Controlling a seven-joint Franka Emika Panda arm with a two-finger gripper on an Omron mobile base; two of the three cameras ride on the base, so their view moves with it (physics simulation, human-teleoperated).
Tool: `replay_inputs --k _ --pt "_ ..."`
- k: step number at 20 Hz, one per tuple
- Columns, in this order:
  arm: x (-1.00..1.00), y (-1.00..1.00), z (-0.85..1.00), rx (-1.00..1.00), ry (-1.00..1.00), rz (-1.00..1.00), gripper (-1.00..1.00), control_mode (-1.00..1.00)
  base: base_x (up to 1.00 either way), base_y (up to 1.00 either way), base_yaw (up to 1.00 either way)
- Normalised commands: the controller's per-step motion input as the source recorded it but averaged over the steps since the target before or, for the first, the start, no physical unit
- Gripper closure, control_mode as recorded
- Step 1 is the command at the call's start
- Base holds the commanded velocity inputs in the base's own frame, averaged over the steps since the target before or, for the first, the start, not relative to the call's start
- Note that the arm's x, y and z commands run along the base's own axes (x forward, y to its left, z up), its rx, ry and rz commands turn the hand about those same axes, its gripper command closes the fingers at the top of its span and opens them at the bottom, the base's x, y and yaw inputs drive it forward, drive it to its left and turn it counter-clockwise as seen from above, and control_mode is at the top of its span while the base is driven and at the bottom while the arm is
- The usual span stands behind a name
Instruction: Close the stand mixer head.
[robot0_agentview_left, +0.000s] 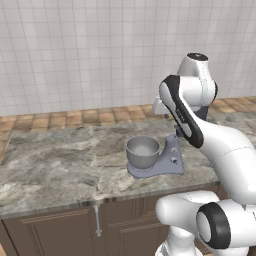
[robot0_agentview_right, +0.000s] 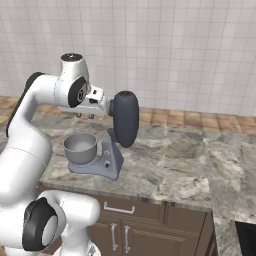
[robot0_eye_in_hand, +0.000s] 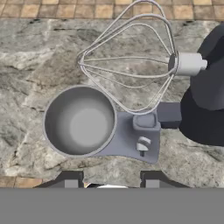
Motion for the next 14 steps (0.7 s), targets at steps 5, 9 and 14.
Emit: replay_inputs --k 5,9,14 --pt "-0.09 -0.18 -0.04 0.0 0.0 0.0 -1.0 -1.0 0.0 0.0 0.0" --pt "-0.57 -0.85 -0.07 0.0 -0.06 0.0 -1.0 -1.0 0.0 0.0 0.0" --pt "-0.53 -1.0 -0.06 0.0 -0.1 0.0 -1.0 -1.0 0.0 0.0 0.0"
